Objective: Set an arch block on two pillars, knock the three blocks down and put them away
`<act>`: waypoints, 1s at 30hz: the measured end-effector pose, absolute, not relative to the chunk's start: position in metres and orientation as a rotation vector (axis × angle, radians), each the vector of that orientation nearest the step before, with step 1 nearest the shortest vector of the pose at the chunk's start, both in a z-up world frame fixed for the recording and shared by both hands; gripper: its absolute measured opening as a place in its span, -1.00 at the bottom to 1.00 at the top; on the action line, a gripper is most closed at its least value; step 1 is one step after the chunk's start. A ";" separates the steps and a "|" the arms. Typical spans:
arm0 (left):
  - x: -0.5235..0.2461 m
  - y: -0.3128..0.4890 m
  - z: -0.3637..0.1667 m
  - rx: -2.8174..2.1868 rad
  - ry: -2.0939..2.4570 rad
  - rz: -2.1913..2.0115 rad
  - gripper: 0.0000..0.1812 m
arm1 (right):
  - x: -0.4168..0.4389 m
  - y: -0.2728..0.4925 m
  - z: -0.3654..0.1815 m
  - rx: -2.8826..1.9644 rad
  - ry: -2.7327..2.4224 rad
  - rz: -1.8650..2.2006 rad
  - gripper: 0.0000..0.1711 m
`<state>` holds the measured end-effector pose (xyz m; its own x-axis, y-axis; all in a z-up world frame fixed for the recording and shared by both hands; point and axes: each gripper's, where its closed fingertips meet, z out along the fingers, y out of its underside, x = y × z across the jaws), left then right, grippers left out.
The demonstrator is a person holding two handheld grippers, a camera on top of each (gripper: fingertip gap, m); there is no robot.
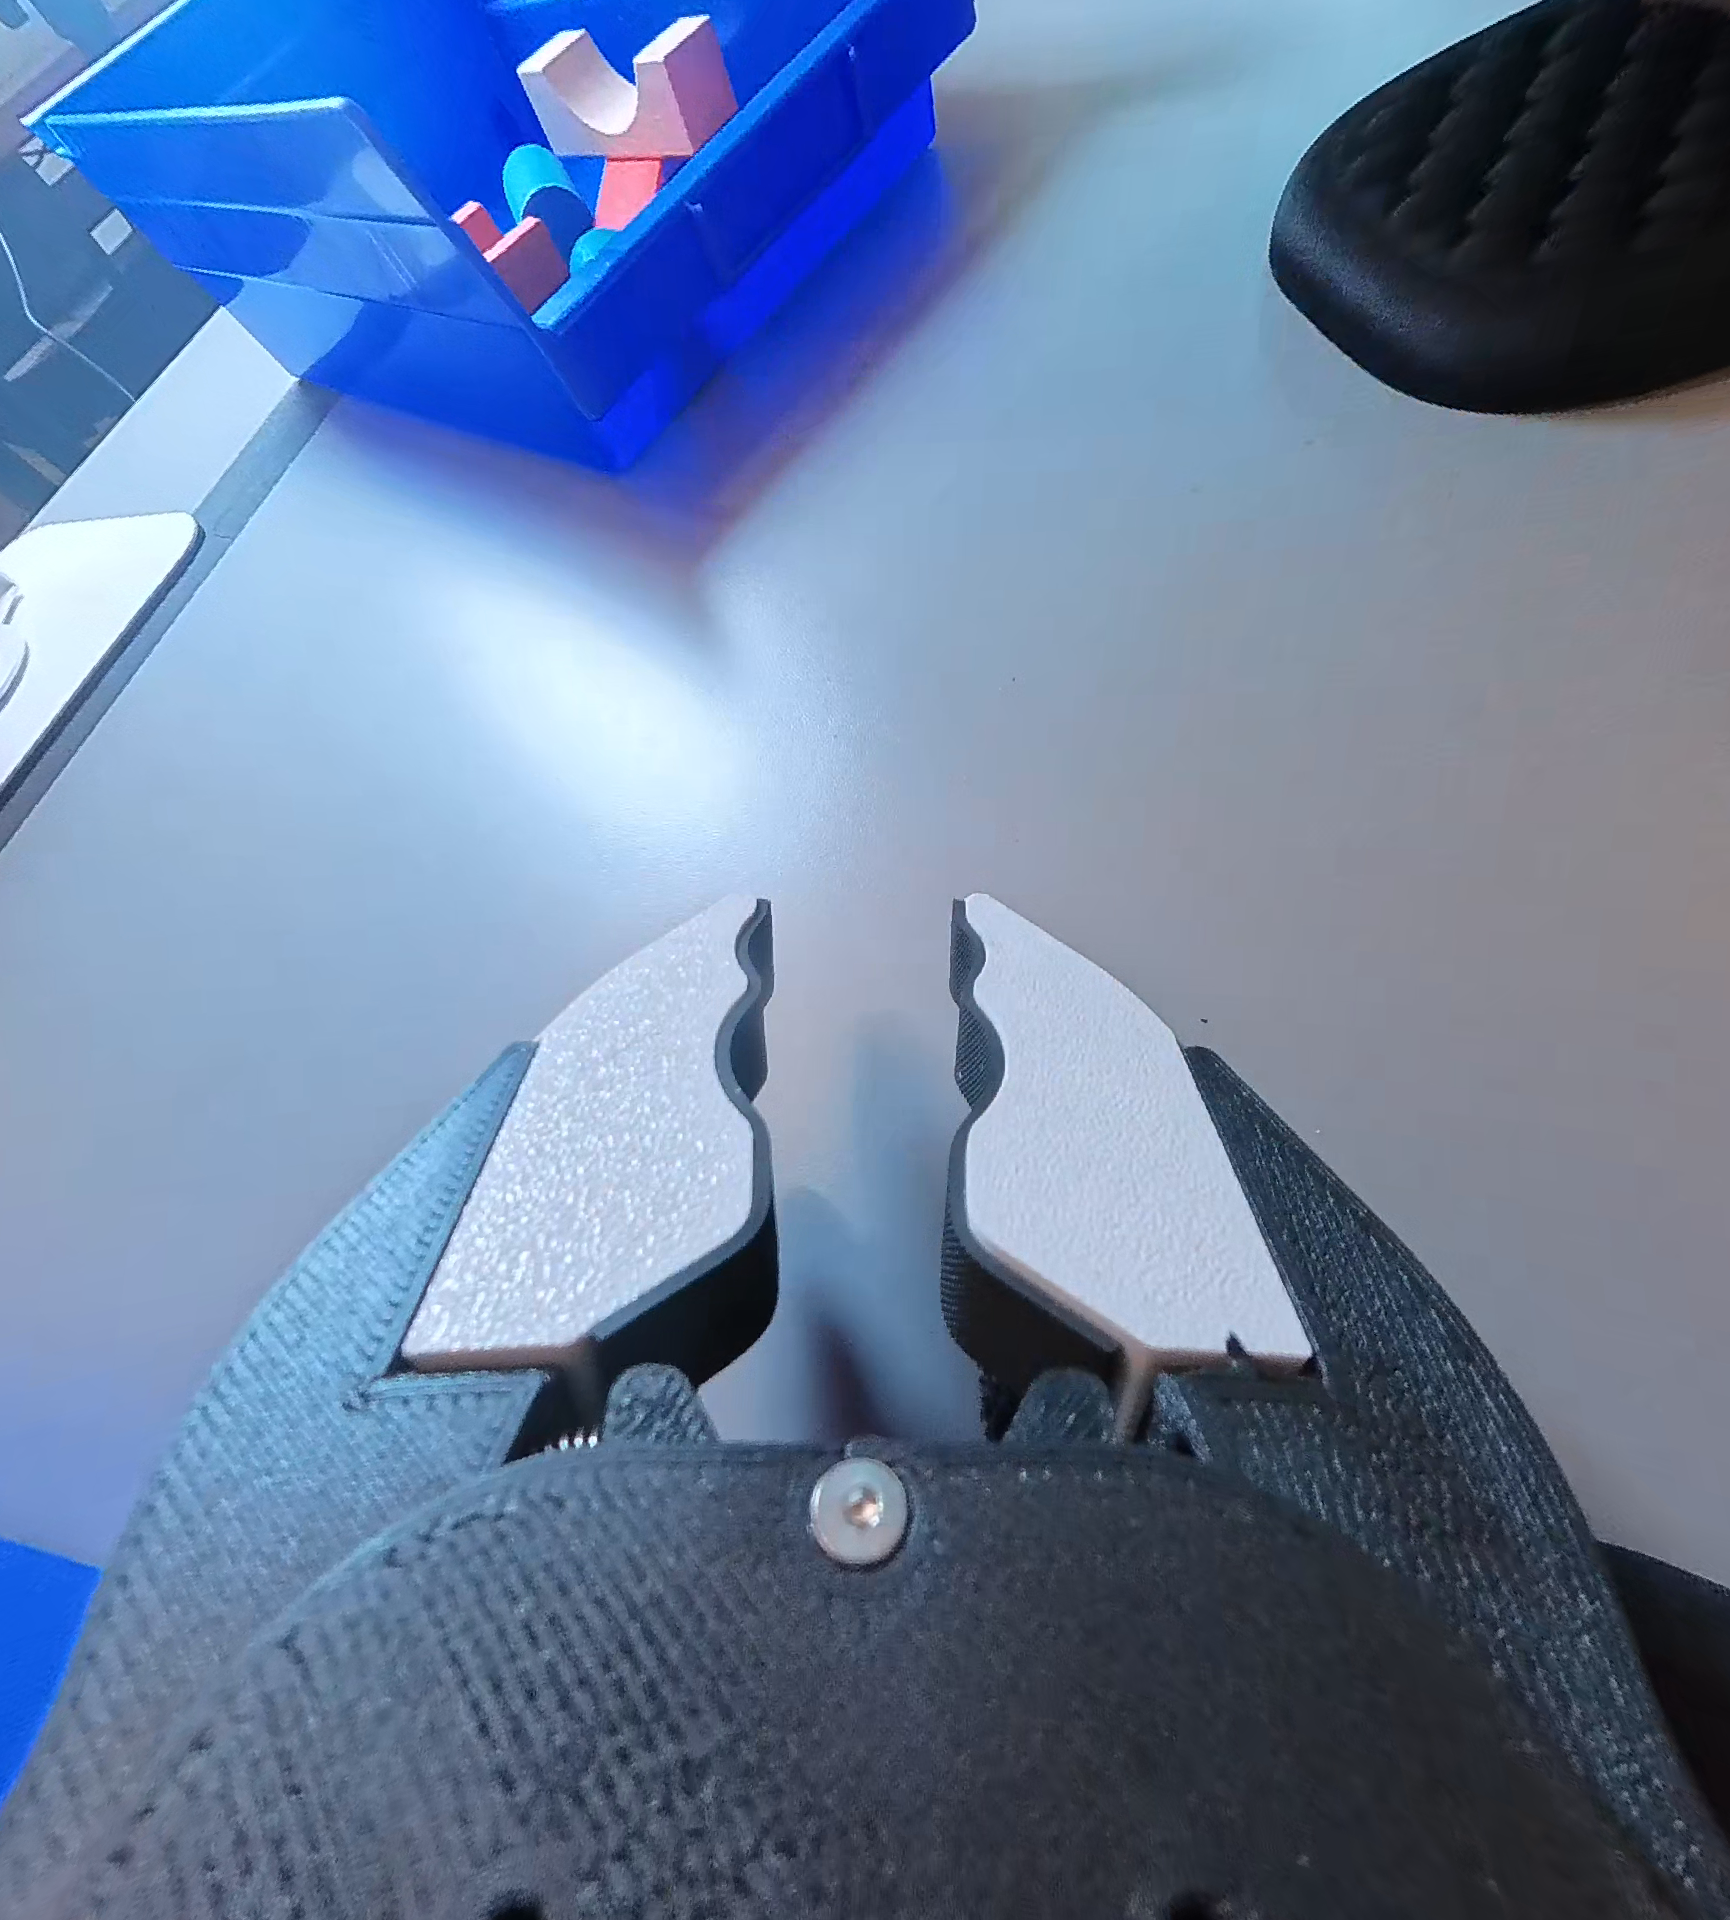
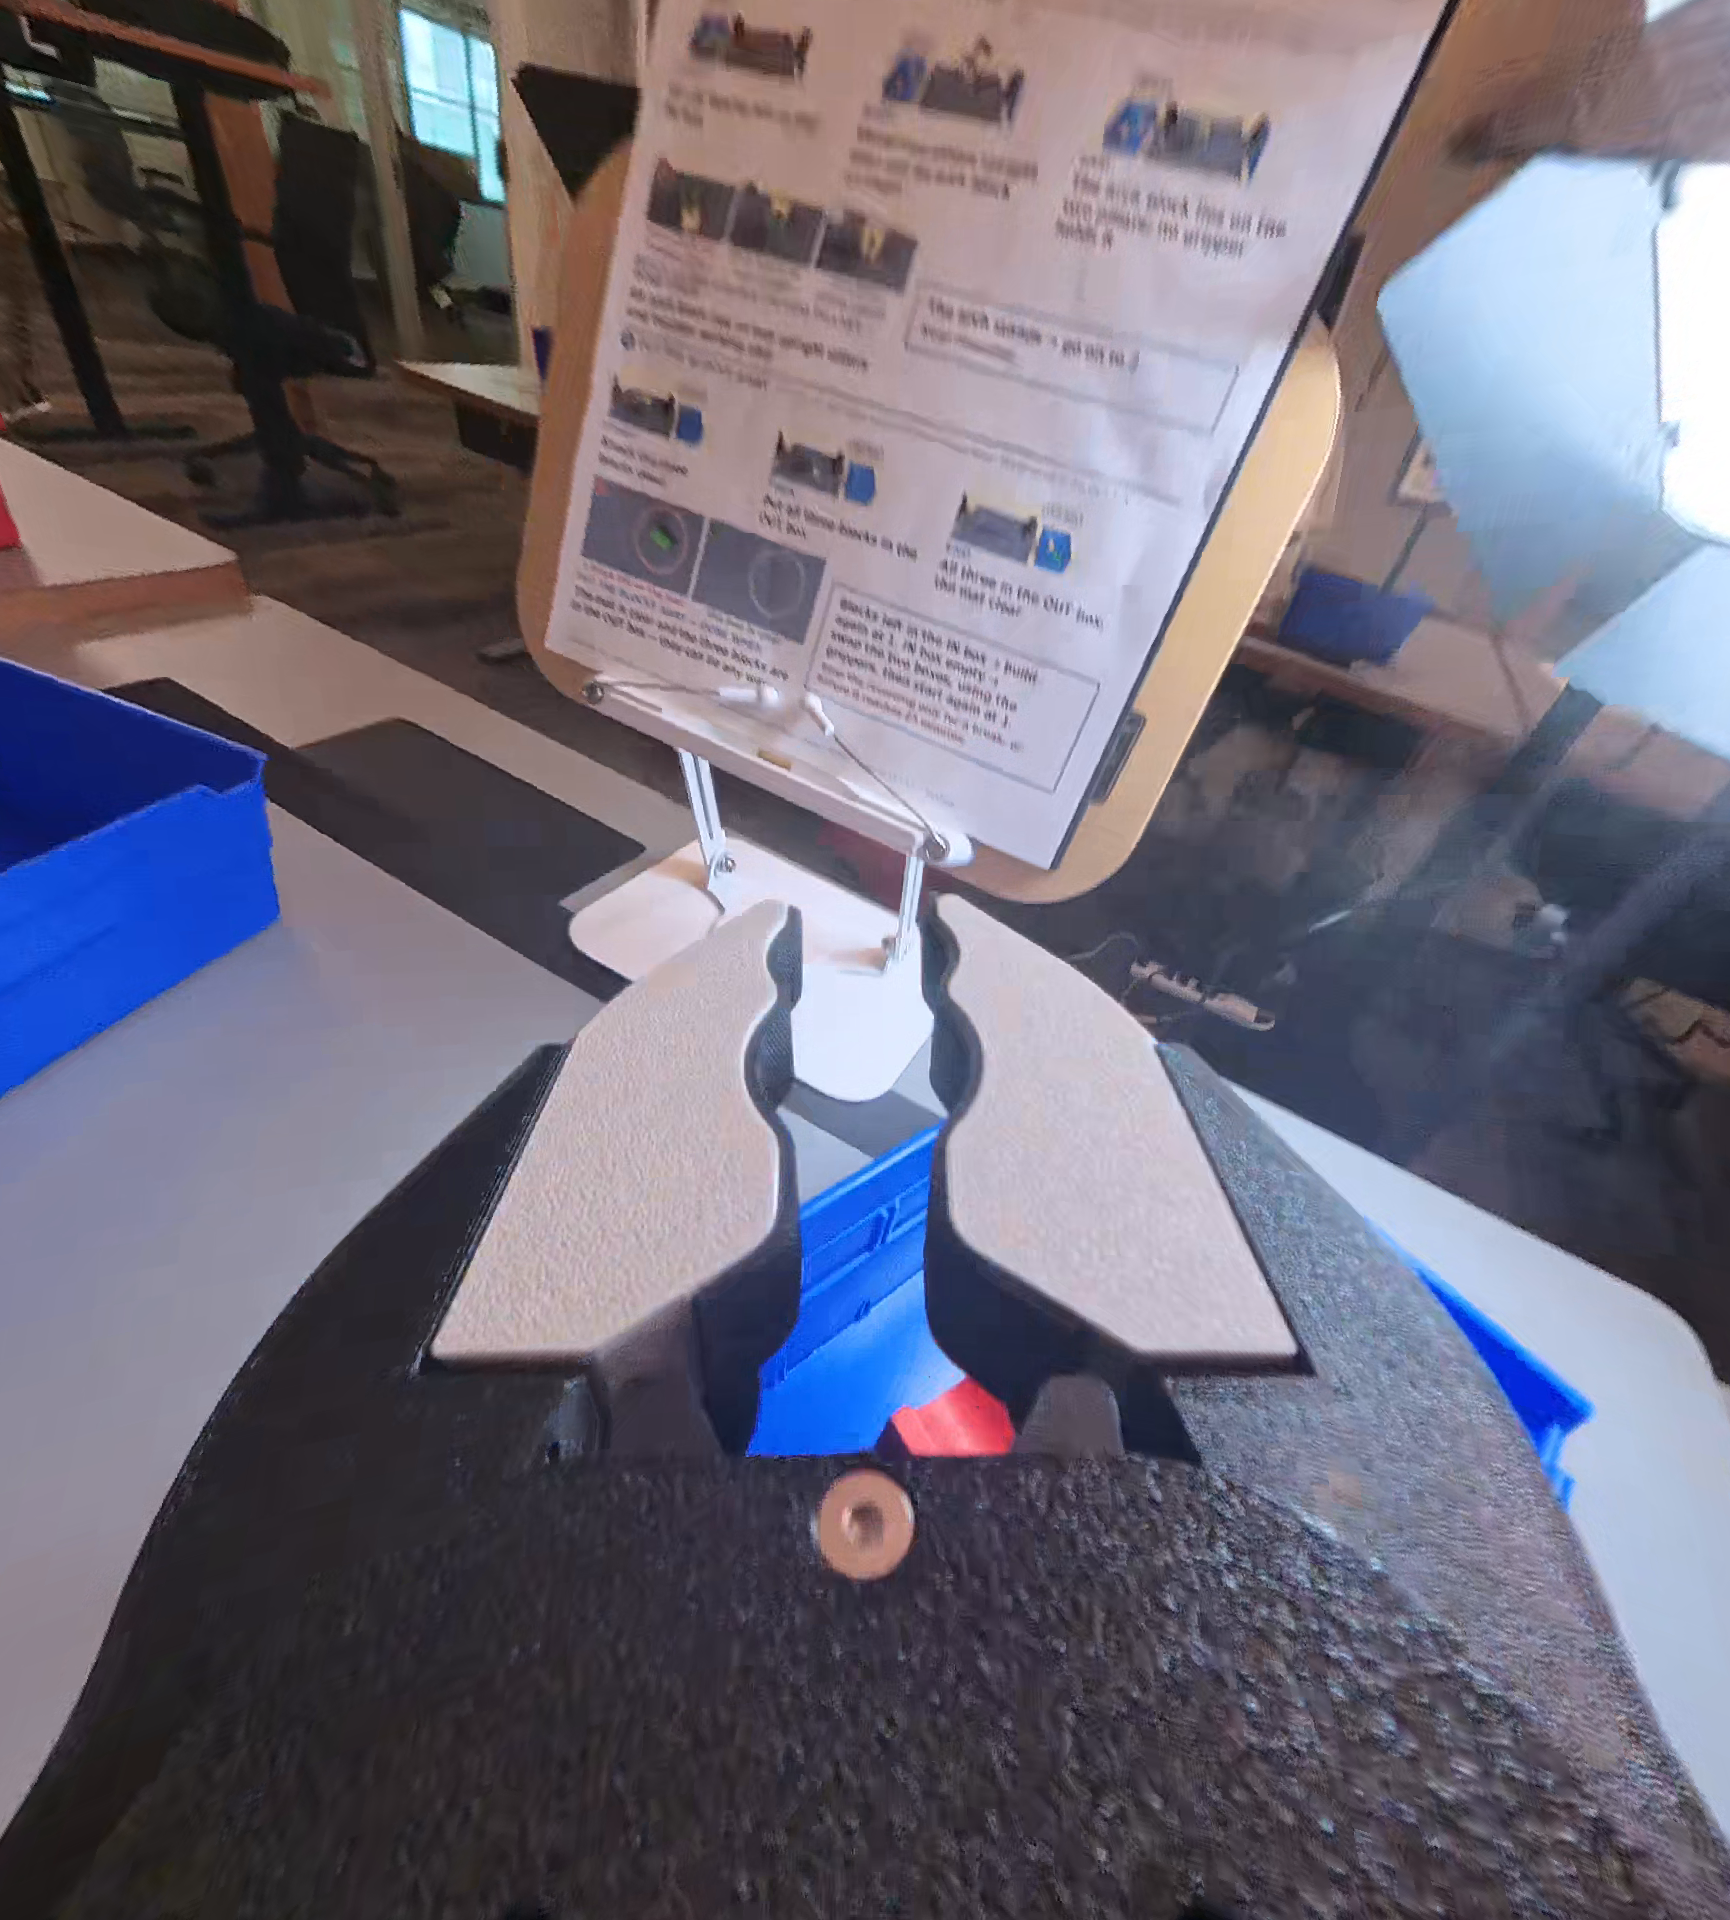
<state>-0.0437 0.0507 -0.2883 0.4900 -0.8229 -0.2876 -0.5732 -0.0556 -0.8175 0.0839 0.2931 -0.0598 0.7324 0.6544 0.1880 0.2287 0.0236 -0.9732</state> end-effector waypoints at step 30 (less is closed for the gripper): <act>-0.236 0.015 -0.266 -2.131 1.311 0.121 -0.41 | 0.144 0.211 -0.222 -1.768 -1.047 0.219 -0.27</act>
